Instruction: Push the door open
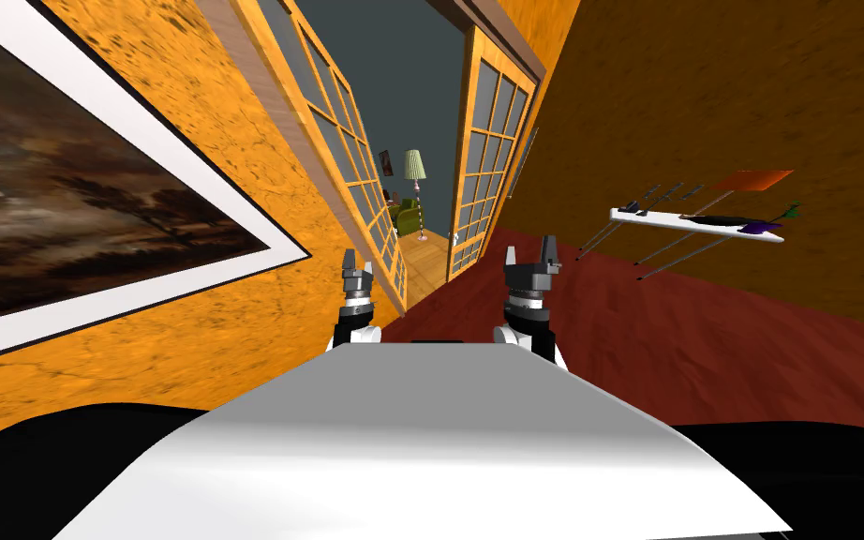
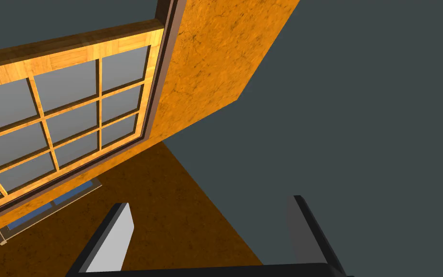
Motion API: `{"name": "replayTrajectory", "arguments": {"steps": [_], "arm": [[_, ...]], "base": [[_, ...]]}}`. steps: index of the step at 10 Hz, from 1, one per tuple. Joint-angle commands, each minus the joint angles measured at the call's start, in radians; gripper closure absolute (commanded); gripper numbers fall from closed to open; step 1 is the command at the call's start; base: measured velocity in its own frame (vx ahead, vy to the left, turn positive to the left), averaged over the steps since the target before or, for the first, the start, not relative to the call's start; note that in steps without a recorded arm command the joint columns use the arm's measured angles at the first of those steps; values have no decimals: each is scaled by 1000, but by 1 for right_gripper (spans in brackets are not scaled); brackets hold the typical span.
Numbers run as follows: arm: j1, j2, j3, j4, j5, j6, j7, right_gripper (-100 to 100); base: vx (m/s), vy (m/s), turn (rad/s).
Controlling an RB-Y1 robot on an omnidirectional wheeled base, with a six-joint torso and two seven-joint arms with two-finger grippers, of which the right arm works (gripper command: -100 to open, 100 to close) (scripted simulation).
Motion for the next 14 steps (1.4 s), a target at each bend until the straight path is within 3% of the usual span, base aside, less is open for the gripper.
{"name": "replayTrajectory", "arguments": {"steps": [1, 14], "arm": [[-3, -10, -8, 27, 17, -11, 28, -100], [-25, -58, -78, 272, 168, -109, 273, -100]], "base": [[99, 13, 129], [132, -60, 73]]}}
